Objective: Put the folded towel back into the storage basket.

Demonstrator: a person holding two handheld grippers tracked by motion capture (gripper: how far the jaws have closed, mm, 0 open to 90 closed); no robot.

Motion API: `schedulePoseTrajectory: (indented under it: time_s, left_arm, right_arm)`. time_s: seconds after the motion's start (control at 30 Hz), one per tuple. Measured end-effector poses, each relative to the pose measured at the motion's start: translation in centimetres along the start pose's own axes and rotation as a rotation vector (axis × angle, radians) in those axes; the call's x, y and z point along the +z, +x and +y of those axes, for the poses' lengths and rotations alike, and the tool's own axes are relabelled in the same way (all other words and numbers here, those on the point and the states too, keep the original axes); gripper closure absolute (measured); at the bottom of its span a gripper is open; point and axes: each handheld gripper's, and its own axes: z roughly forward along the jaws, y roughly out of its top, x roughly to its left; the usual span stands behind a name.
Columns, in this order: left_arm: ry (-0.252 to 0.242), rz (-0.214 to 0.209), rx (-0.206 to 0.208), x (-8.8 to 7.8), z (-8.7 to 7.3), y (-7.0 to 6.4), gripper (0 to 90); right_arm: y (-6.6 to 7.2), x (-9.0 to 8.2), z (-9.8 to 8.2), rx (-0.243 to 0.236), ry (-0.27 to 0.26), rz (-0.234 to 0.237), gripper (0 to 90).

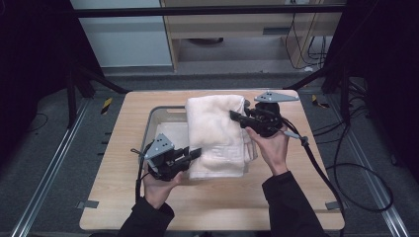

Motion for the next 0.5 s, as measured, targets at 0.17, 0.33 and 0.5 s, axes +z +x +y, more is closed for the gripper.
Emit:
schedulePoseTrajectory:
  time_s: [0.17,0.33,0.5]
  left_arm:
    - [-0.009,0.017,-0.007,-0.4,0.1,0.5,76.6]
    - [-0.013,0.029,-0.012,-0.7,0.2,1.0,76.6]
    - [-0.024,0.042,-0.02,-1.2,0.3,1.5,76.6]
  right_arm:
    - [0.4,0.8,0.5,-0.007,-0.002,0.0,65.2]
    - [0.8,1.3,0.9,-0.014,0.001,-0.001,65.2]
    - [1.2,1.9,1.4,-0.017,-0.004,0.005,65.2]
